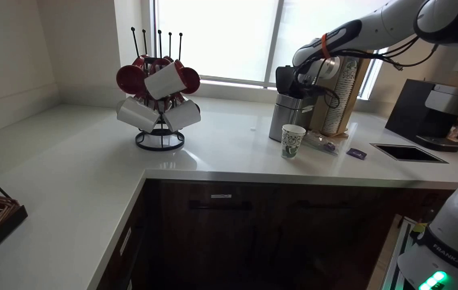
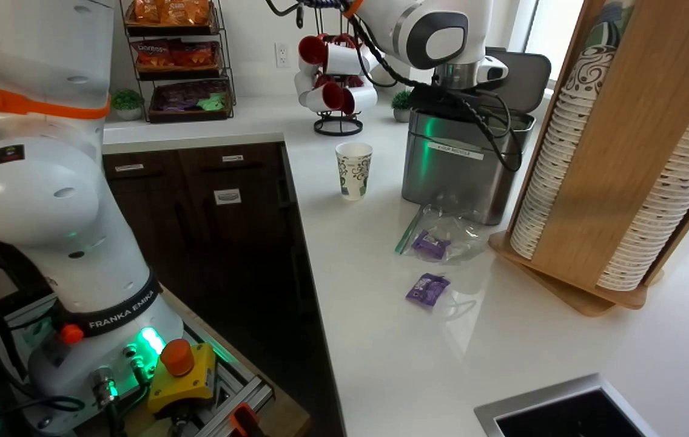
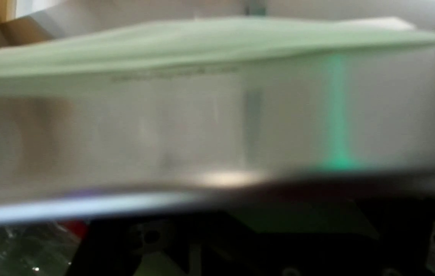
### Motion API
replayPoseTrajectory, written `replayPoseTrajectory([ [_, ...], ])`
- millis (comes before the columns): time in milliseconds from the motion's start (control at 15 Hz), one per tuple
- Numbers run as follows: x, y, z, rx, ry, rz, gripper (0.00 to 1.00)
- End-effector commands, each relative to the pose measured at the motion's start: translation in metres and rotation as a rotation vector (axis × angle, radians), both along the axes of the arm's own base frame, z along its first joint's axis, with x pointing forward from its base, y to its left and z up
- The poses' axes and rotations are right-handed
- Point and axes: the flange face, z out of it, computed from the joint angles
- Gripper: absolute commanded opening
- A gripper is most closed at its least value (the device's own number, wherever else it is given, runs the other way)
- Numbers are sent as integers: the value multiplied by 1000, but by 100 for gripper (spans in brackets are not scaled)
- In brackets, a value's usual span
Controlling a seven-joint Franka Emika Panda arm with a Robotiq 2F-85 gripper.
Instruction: Remove a green packet from the silver bin and put it on the counter
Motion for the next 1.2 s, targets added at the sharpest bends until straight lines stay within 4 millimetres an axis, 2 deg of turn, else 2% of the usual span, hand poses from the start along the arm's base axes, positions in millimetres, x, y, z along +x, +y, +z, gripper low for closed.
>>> replayPoseTrajectory([
  [0,0,6,-9,35,39,12,100],
  [200,1,6,-13,36,46,12,100],
  [267,1,6,-13,39,49,13,83],
  [333,1,7,-14,43,51,13,74],
  [933,-1,10,-9,68,76,16,4],
  [1000,-1,11,-7,68,76,13,0],
  [1133,-3,13,-2,66,77,14,0],
])
